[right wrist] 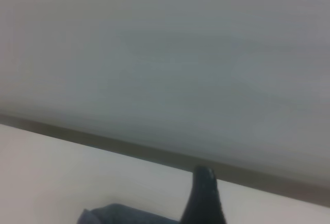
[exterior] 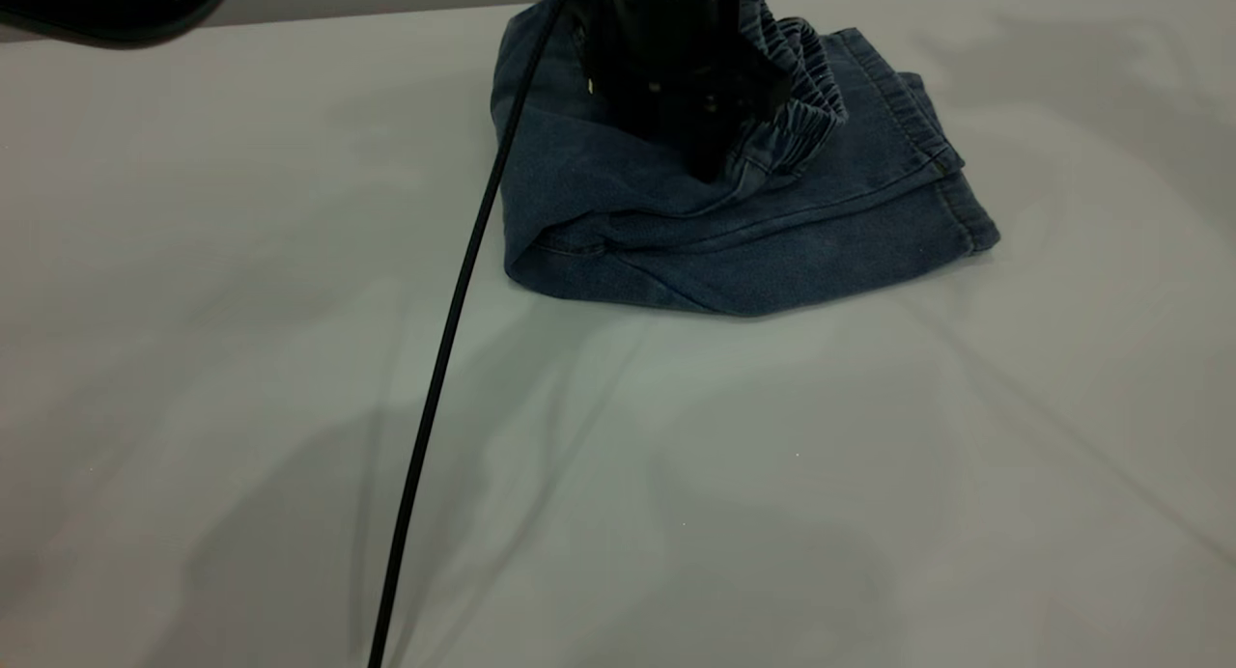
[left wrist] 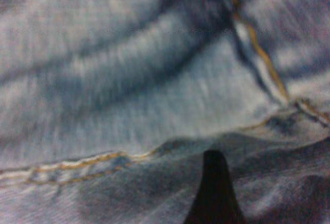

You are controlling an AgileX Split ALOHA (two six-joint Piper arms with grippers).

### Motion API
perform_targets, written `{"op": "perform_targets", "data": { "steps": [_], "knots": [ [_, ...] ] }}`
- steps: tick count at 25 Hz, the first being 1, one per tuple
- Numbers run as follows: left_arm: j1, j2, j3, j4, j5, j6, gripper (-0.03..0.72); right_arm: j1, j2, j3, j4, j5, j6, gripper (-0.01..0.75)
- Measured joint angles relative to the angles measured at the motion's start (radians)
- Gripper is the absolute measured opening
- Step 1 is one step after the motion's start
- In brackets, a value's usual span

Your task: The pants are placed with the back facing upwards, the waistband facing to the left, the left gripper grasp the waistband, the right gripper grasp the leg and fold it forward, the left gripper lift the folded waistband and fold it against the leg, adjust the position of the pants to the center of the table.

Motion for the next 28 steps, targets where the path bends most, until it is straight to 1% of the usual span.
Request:
{"op": "perform_targets", "data": {
  "steps": [4, 12, 16, 23, 26, 28],
  "knots": [
    [0.0, -0.001, -0.083, 0.02, -0.001, 0.045, 0.487, 0.0, 0.0, 0.0, 0.0, 0.0, 0.0, 0.48],
    [-0.01, -0.043, -0.237, 0.019, -0.005, 0.035, 0.487, 0.0, -0.023, 0.0, 0.0, 0.0, 0.009, 0.48],
    [-0.01, -0.107, -0.243, 0.034, -0.004, 0.035, 0.487, 0.0, -0.075, 0.0, -0.001, 0.0, 0.016, 0.479],
    [-0.01, -0.286, -0.242, 0.19, -0.004, 0.005, 0.487, 0.0, -0.214, 0.003, 0.02, 0.0, 0.038, 0.465],
    [-0.01, -0.379, -0.242, 0.229, -0.004, -0.002, 0.487, 0.0, -0.294, 0.045, 0.024, 0.0, 0.062, 0.442],
    [-0.01, -0.439, -0.242, 0.231, -0.004, -0.002, 0.487, 0.0, -0.354, 0.106, 0.022, 0.0, 0.062, 0.427]
  ]
}}
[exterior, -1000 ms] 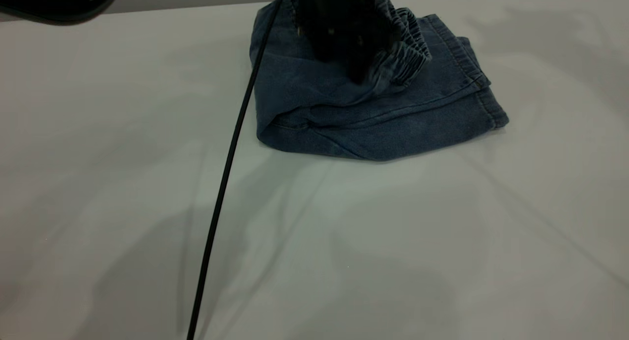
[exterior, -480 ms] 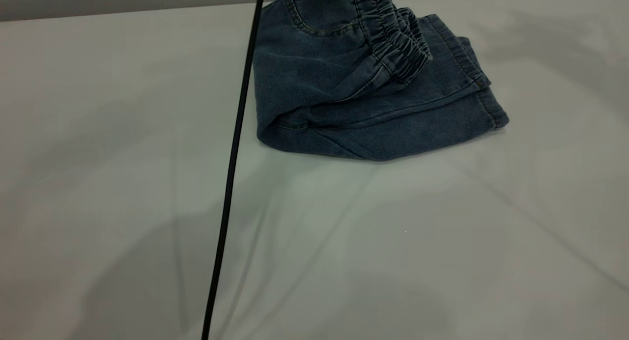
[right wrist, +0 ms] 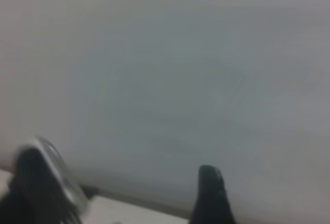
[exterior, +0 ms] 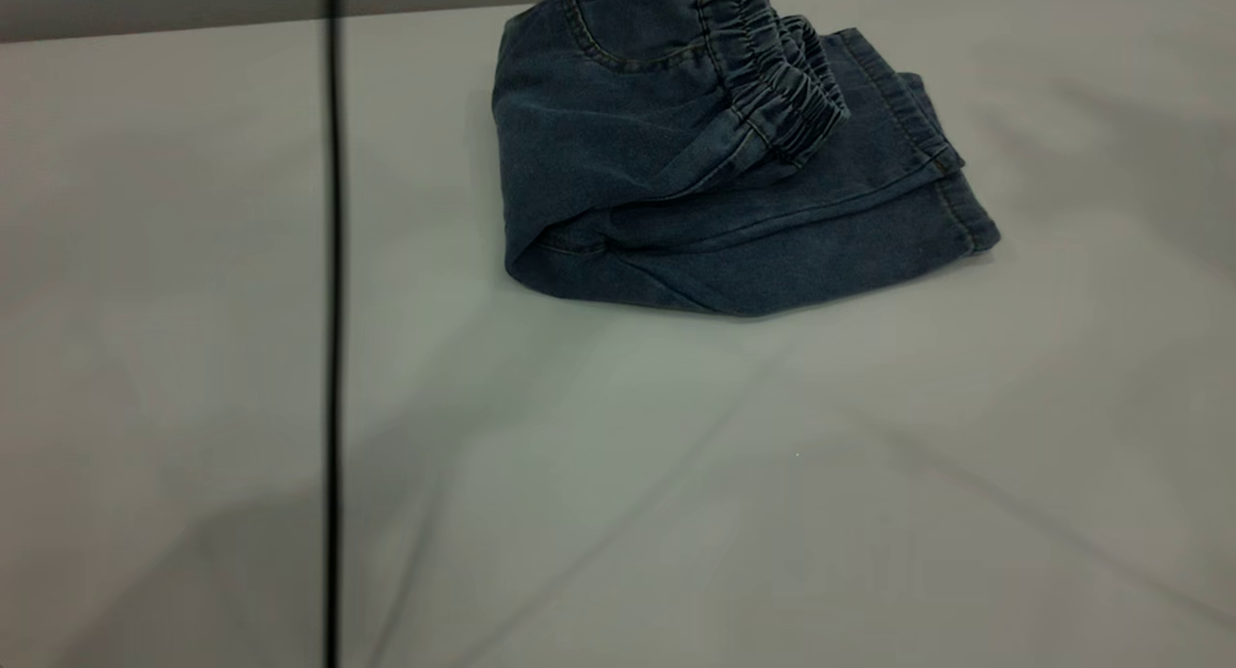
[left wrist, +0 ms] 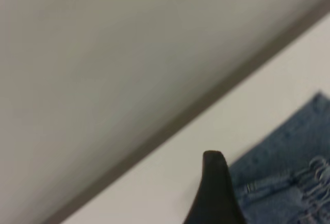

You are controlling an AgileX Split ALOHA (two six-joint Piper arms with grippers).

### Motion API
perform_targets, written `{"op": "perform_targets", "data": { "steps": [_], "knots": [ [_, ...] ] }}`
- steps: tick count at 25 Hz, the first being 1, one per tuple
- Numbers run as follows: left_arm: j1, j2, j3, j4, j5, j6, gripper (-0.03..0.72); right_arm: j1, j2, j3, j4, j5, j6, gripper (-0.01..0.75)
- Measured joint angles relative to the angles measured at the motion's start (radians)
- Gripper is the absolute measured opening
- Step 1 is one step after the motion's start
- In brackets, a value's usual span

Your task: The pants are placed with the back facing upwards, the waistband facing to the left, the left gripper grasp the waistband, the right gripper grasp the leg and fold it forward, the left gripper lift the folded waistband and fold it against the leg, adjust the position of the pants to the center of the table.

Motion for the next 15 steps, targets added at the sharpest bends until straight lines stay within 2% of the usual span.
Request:
{"op": "perform_targets", "data": {
  "steps": [11, 15],
  "knots": [
    [0.0, -0.282, 0.019, 0.022, -0.003, -0.027, 0.487, 0.001, -0.412, 0.536, -0.032, -0.001, -0.057, 0.414],
    [0.0, -0.378, 0.074, 0.021, -0.003, -0.062, 0.487, 0.001, -0.541, 0.713, -0.007, -0.001, -0.057, 0.438]
  ]
}}
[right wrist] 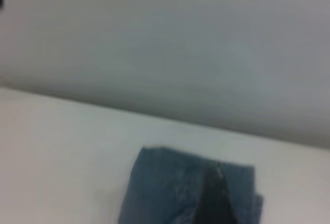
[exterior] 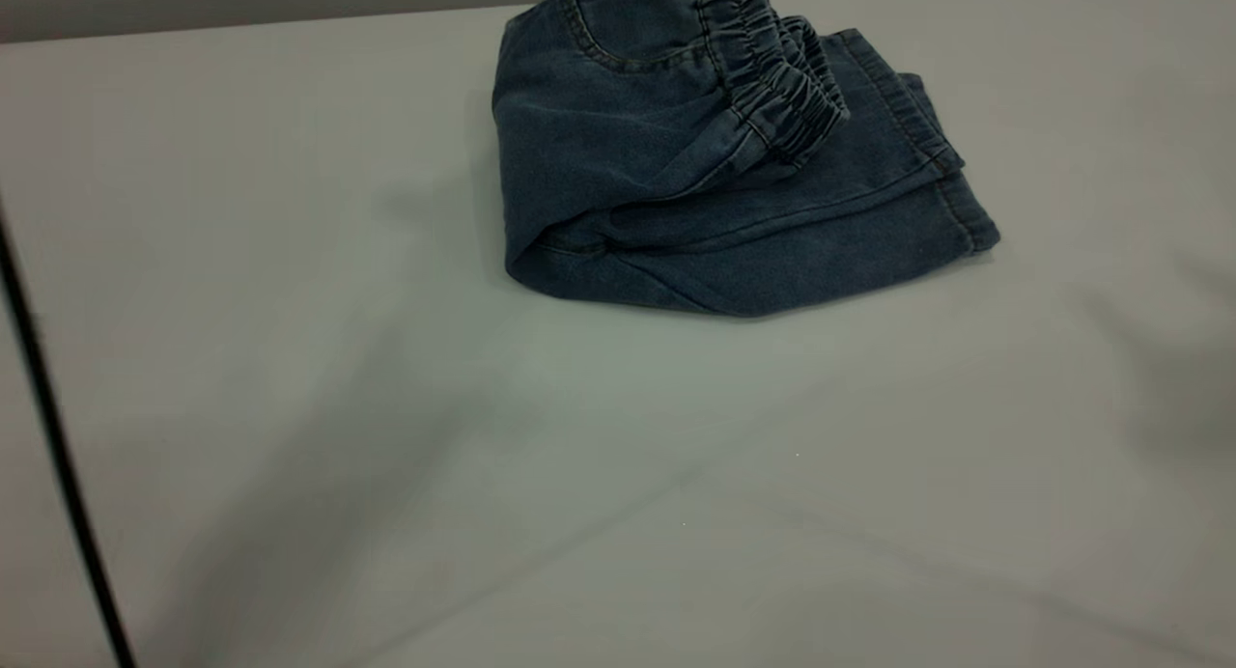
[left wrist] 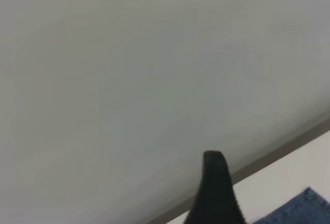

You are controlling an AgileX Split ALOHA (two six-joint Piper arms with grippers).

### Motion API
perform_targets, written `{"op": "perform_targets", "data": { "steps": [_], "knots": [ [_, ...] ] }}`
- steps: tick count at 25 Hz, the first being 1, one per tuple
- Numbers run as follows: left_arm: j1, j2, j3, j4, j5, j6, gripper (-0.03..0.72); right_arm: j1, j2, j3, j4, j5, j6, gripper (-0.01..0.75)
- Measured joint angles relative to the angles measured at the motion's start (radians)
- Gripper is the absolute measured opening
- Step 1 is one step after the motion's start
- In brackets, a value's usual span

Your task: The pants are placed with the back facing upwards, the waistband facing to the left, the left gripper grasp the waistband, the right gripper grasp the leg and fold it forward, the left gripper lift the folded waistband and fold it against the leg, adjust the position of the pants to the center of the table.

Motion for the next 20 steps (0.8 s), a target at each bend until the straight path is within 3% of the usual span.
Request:
{"op": "perform_targets", "data": {
  "steps": [7, 20],
  "knots": [
    [0.0, -0.207, 0.211, -0.003, -0.002, -0.09, 0.487, 0.0, -0.199, 0.229, 0.058, 0.0, 0.001, 0.509],
    [0.0, -0.732, 0.85, -0.041, -0.003, -0.109, 0.487, 0.0, -0.583, 0.555, 0.112, 0.001, -0.008, 0.512]
  ]
}}
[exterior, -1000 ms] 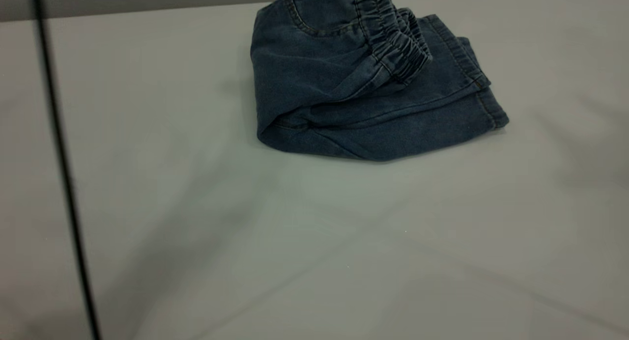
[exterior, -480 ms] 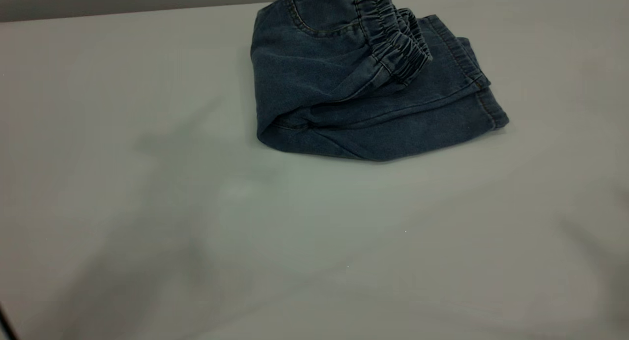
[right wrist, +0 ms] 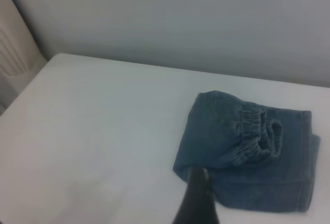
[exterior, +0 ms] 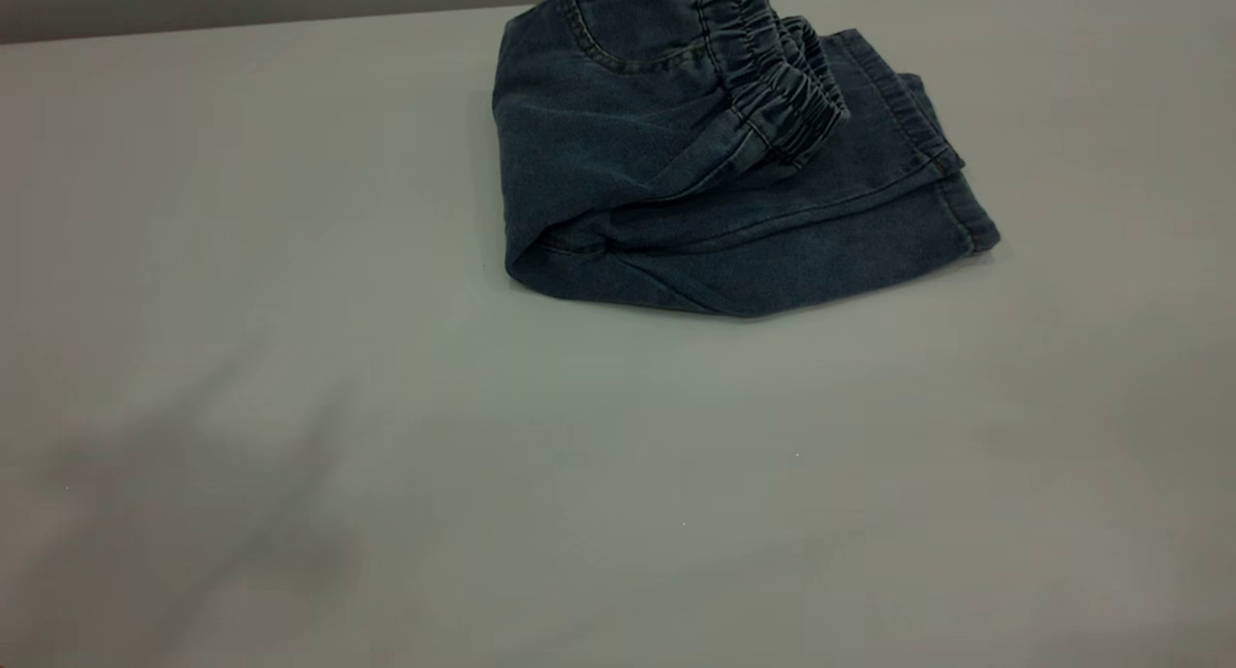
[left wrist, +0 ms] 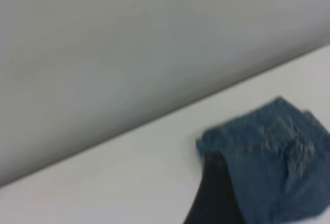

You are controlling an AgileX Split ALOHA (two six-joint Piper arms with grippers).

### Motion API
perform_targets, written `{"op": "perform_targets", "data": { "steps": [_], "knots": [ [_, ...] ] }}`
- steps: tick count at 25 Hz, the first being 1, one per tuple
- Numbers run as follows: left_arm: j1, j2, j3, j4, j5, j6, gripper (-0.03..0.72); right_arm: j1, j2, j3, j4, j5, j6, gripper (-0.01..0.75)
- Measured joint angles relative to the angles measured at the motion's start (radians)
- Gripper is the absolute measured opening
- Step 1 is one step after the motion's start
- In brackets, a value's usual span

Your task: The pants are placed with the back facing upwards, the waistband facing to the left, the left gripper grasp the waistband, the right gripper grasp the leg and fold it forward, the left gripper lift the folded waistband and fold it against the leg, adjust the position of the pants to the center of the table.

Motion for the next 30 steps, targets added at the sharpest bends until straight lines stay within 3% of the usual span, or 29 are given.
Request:
{"op": "perform_targets", "data": {
  "steps": [13, 24, 30],
  "knots": [
    [0.0, -0.559, 0.571, -0.04, 0.002, 0.036, 0.487, 0.0, -0.426, 0.215, -0.016, 0.0, -0.011, 0.512],
    [0.0, -0.839, 0.892, -0.097, 0.001, -0.006, 0.487, 0.0, -0.65, 0.521, -0.172, 0.0, -0.082, 0.511],
    [0.0, -0.908, 1.024, -0.105, -0.002, -0.006, 0.487, 0.0, -0.677, 0.707, -0.266, -0.115, -0.082, 0.495]
  ]
}}
